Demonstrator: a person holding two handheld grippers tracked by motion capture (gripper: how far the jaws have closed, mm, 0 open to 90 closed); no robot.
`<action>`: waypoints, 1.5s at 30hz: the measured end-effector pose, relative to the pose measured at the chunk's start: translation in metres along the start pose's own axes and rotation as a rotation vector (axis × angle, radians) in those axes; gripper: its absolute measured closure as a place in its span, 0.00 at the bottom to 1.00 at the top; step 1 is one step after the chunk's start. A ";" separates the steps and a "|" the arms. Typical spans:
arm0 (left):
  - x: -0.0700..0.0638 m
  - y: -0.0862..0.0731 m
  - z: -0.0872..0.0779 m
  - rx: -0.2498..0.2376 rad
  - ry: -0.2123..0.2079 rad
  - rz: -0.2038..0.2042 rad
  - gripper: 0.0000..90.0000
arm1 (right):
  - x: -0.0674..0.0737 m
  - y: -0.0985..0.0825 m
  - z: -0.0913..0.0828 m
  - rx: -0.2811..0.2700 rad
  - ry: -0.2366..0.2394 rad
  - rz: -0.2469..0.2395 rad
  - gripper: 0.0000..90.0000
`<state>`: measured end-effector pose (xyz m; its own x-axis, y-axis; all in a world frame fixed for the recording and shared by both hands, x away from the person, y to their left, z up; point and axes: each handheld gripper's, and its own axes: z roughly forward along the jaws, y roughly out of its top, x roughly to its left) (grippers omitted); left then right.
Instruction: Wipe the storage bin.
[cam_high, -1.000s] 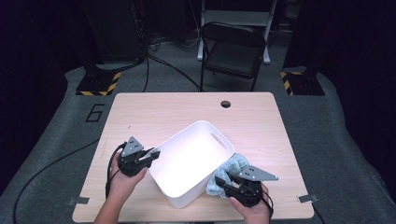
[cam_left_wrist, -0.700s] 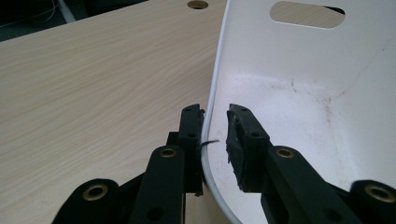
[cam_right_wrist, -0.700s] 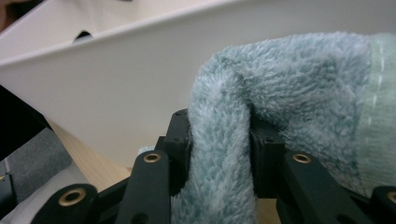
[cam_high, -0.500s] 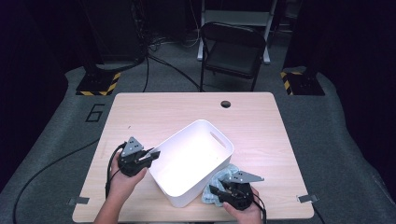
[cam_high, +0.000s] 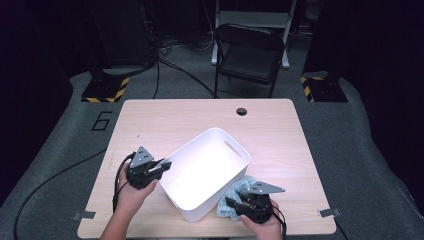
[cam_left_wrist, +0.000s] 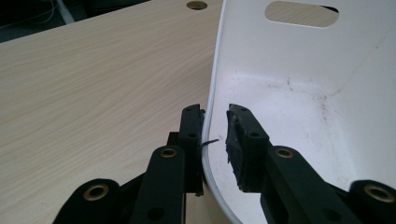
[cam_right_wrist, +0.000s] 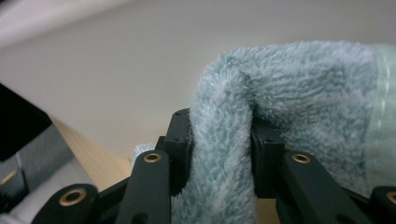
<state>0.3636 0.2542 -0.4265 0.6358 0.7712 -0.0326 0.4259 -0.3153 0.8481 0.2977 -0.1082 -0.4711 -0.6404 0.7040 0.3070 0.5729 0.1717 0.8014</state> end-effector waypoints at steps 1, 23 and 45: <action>0.000 0.000 0.000 0.000 0.000 0.001 0.84 | 0.001 0.004 -0.006 -0.033 -0.002 -0.005 0.73; 0.002 0.000 -0.001 -0.001 -0.041 -0.016 0.88 | -0.005 -0.006 0.004 0.010 -0.005 0.009 0.73; -0.001 0.000 0.000 -0.006 -0.056 -0.014 0.87 | 0.001 0.023 -0.039 -0.159 -0.034 -0.024 0.72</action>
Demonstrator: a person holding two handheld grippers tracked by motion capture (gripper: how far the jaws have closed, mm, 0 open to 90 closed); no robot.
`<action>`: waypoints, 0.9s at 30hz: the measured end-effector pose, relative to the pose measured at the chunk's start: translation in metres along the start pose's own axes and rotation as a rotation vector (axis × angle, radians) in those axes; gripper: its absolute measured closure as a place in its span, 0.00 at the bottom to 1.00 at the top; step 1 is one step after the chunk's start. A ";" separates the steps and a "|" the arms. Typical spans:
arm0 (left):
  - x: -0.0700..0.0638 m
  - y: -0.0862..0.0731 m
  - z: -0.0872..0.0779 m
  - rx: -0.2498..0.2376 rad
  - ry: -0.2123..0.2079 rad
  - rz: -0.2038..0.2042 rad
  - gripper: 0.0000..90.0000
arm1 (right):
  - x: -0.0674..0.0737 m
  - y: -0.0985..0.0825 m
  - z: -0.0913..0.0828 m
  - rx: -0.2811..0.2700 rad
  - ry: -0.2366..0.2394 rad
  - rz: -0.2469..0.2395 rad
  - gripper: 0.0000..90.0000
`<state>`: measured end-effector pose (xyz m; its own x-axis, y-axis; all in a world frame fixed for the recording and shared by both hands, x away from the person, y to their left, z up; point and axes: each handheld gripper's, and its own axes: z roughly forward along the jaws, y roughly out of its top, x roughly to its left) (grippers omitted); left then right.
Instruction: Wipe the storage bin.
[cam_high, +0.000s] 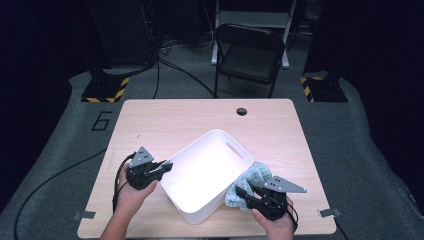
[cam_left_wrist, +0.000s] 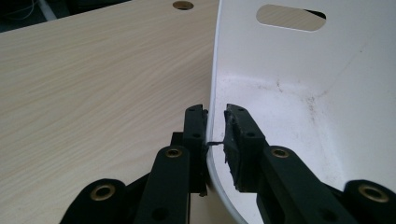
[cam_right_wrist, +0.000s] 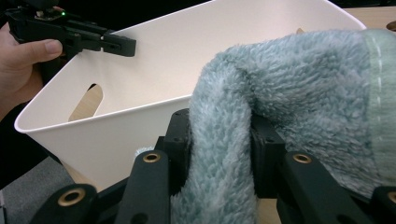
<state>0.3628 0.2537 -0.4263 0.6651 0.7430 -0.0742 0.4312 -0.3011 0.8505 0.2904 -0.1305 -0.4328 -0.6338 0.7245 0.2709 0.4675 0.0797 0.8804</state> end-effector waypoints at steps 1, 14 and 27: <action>0.000 0.000 0.000 -0.001 0.000 -0.001 0.87 | 0.000 -0.001 0.001 0.002 0.003 0.008 0.72; 0.000 0.000 0.000 -0.001 -0.003 0.001 0.87 | -0.014 -0.041 0.039 0.177 -0.005 0.065 0.72; -0.001 0.000 0.000 -0.004 0.001 0.001 0.86 | -0.009 -0.038 0.040 0.193 -0.008 0.052 0.72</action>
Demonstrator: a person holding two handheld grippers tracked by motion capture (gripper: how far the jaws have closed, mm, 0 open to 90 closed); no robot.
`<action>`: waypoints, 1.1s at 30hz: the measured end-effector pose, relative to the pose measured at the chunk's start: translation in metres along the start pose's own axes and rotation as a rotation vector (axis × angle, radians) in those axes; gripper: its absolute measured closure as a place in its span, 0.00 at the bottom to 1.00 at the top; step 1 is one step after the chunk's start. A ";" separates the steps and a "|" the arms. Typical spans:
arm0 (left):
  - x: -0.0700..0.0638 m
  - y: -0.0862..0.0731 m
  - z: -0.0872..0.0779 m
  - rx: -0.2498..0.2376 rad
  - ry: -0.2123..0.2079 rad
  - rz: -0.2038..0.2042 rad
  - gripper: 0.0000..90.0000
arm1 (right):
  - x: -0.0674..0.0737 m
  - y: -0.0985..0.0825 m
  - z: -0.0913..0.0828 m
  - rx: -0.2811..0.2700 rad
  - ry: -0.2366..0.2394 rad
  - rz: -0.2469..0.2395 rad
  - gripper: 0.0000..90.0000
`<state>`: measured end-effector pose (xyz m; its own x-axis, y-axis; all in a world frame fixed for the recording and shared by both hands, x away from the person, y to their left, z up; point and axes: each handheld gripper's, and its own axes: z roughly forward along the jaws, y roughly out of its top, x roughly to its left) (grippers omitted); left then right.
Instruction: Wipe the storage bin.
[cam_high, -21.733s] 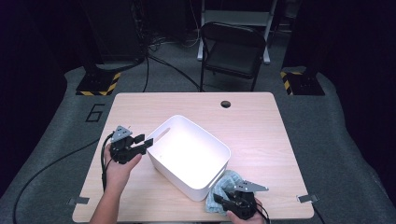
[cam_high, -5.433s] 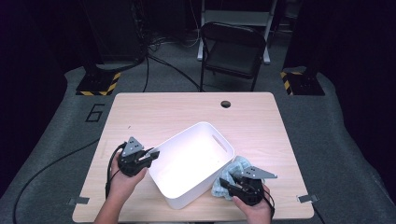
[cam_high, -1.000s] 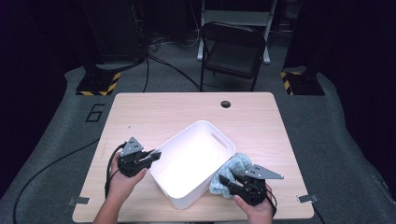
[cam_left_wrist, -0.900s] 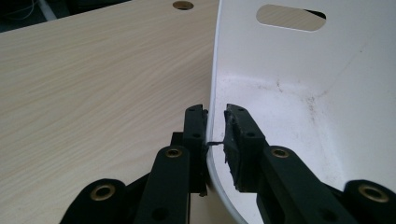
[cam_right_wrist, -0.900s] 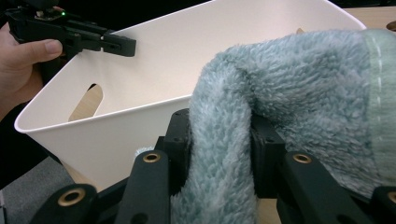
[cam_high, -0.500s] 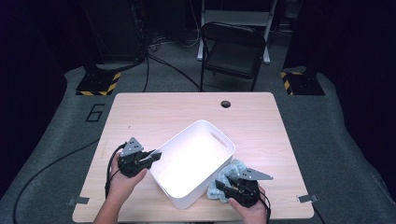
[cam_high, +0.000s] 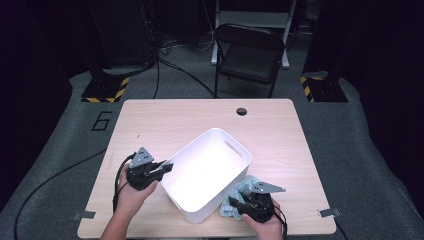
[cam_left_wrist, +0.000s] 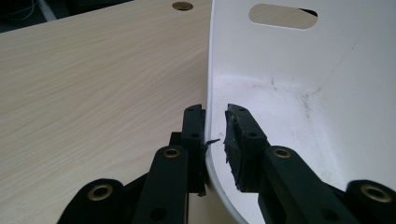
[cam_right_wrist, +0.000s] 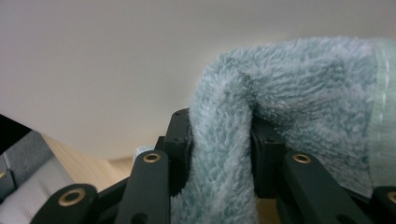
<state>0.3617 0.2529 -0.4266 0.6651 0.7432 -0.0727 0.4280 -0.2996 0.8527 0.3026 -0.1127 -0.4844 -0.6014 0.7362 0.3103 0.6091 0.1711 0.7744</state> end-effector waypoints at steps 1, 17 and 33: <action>0.000 0.000 0.000 0.001 0.001 0.006 0.86 | 0.002 0.003 -0.004 -0.021 -0.001 -0.013 0.72; -0.002 0.000 0.001 -0.006 0.005 -0.006 0.86 | 0.027 0.018 -0.026 -0.151 0.027 -0.082 0.73; -0.002 0.000 0.001 -0.004 0.002 -0.002 0.84 | 0.008 -0.011 0.015 0.075 0.031 -0.023 0.72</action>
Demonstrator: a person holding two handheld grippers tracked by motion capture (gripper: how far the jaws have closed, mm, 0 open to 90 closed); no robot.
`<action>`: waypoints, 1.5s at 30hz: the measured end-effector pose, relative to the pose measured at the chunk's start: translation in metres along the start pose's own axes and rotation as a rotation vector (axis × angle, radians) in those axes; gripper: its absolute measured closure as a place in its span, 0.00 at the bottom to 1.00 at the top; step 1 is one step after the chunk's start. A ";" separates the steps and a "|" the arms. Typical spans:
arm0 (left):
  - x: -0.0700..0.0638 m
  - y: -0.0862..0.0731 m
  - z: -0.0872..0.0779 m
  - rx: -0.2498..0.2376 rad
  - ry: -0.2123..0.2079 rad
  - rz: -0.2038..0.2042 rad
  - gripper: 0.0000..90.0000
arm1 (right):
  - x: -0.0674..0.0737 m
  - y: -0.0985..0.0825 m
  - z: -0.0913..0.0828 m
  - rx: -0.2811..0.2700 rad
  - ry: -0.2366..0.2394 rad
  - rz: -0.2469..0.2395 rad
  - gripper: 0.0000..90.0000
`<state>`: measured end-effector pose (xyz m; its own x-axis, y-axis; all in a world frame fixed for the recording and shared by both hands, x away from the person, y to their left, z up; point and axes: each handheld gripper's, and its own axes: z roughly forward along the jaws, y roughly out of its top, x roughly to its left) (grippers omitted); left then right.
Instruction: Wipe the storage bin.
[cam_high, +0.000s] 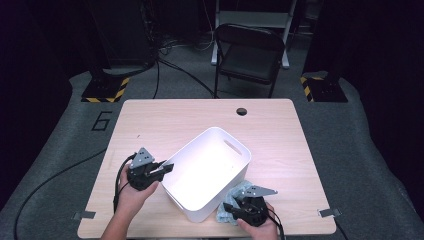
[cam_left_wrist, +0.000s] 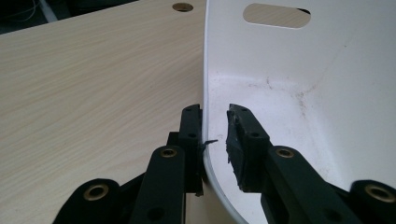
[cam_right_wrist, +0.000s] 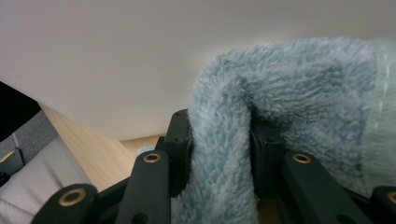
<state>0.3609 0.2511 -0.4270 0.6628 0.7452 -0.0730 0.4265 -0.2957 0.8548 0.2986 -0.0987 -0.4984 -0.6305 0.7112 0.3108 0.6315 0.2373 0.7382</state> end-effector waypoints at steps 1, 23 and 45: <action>0.000 0.000 0.000 0.000 0.001 0.000 0.84 | 0.000 0.001 -0.002 -0.010 0.001 -0.002 0.72; -0.003 0.000 0.002 -0.003 0.011 0.007 0.84 | 0.024 0.025 -0.038 -0.216 0.025 -0.057 0.73; -0.004 0.001 0.002 -0.003 0.024 0.018 0.85 | 0.010 0.008 -0.010 -0.070 0.020 0.002 0.72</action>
<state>0.3596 0.2467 -0.4272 0.6556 0.7537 -0.0452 0.4129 -0.3078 0.8572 0.2931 -0.0968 -0.4830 -0.6387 0.6981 0.3235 0.5997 0.1884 0.7777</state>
